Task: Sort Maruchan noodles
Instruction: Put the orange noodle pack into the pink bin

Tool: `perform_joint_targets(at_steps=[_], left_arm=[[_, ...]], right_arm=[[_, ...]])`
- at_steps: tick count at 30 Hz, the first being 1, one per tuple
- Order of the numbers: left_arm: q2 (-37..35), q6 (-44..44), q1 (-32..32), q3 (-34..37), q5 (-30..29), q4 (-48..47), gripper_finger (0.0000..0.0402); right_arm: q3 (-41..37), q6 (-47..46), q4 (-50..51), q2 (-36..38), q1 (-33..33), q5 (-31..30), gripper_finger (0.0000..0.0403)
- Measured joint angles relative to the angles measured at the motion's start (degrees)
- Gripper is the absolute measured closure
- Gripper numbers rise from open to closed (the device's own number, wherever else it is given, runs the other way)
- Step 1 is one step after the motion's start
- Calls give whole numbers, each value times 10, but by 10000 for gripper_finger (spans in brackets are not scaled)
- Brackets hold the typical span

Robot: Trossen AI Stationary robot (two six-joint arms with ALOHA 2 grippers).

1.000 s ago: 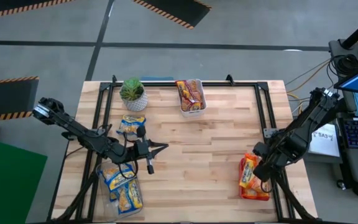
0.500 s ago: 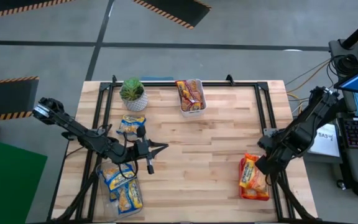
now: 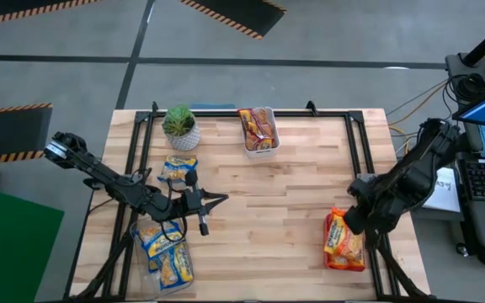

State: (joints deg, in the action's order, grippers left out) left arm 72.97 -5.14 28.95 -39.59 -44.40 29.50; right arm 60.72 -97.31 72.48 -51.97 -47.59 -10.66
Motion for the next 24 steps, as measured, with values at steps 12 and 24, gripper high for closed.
perform_joint_targets(at_steps=[12,24], left_arm=[[0,-2,0,0,0,0,402],[0,-2,0,0,0,-2,402]], right_arm=[[-1,100,-63,-160,12,111,392],[-36,297,-100,-273,15,155,394]])
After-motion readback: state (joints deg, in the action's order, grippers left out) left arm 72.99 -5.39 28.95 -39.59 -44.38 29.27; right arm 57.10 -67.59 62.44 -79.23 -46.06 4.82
